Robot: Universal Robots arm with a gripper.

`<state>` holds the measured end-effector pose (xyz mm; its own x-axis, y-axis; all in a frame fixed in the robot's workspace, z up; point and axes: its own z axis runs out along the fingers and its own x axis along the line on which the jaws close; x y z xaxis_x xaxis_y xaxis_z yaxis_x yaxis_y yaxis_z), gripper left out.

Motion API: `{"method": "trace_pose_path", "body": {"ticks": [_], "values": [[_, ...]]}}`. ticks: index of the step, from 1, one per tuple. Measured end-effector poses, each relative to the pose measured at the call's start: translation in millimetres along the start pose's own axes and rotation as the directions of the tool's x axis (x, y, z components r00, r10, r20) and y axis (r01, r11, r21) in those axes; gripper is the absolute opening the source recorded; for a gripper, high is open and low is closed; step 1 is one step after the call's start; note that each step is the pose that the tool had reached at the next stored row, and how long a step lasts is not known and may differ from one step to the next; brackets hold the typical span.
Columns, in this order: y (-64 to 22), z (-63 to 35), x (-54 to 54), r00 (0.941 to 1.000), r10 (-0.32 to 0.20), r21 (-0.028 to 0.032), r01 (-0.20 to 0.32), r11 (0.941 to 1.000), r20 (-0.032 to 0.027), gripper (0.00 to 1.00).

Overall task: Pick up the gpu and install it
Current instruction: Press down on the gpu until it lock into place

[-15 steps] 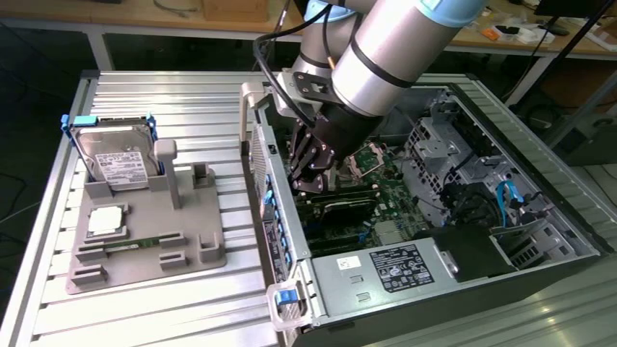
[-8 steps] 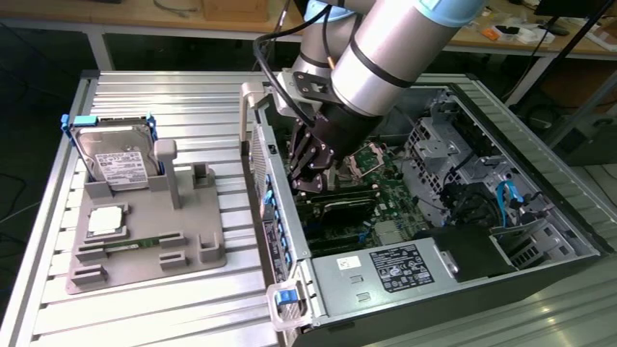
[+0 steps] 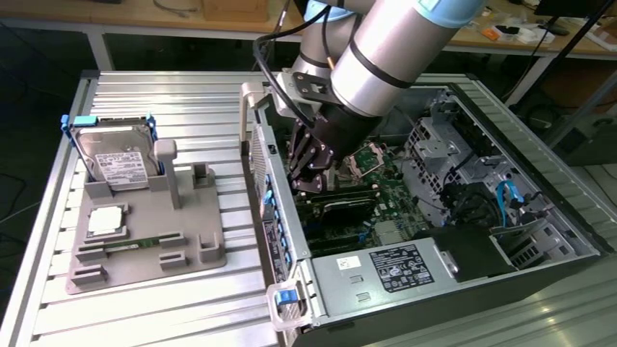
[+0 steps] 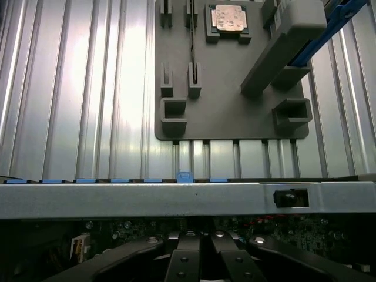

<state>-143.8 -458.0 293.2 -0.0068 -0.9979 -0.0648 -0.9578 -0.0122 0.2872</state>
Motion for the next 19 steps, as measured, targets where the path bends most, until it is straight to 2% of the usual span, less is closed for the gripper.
{"method": "trace_pose_path", "body": {"ticks": [19], "values": [[-1.7,-0.5,-0.1,1.0,0.0,0.0,0.0,1.0,0.0001,0.11]]}}
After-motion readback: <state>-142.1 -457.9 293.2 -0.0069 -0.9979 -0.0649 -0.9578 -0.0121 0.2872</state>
